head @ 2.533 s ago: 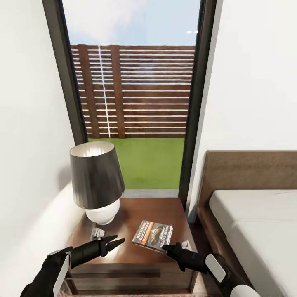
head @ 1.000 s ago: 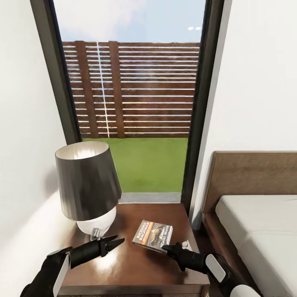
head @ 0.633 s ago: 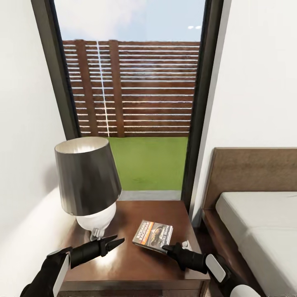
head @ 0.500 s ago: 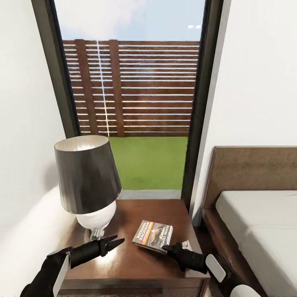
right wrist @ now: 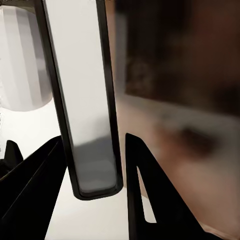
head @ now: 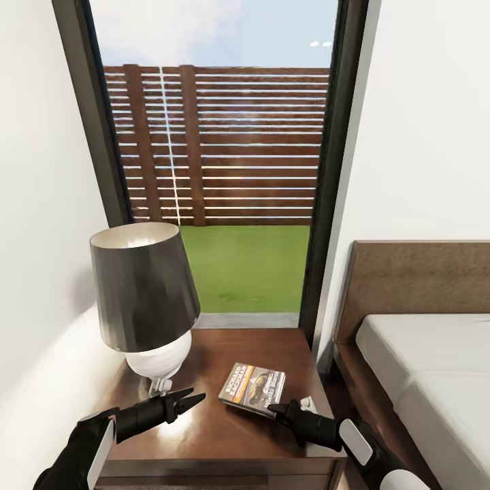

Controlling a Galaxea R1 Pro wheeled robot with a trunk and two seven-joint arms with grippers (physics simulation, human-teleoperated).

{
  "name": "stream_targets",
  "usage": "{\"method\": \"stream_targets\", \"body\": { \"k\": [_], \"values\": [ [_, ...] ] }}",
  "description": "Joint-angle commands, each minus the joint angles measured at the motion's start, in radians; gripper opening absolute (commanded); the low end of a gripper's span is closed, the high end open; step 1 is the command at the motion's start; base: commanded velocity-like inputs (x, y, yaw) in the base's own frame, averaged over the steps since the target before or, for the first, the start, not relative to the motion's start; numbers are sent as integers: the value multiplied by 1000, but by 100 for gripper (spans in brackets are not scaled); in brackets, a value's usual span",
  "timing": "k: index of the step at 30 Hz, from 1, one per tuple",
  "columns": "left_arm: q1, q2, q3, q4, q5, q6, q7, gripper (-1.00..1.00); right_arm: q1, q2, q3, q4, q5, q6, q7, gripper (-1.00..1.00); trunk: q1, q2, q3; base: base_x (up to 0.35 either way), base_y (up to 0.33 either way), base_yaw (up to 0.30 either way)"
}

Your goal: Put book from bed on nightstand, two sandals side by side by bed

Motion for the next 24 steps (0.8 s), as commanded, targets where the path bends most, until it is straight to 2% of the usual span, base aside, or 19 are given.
{"method": "stream_targets", "body": {
  "k": [1,10,14,24],
  "values": [
    [-1,0,1,0,3,10,-3,100,0,0,-5,0,1,6,2,-100,0,0,-1,0,0,0],
    [-1,0,1,0,3,10,-3,100,0,0,-5,-1,-3,6,5,-100,0,0,-1,0,0,0],
    [-1,0,1,0,3,10,-3,100,0,0,-5,-1,-3,6,5,-100,15,-28,-14,0,0,0],
    [-1,0,1,0,3,10,-3,100,0,0,-5,-1,-3,6,6,-100,16,-29,-17,0,0,0]
  ]
}}
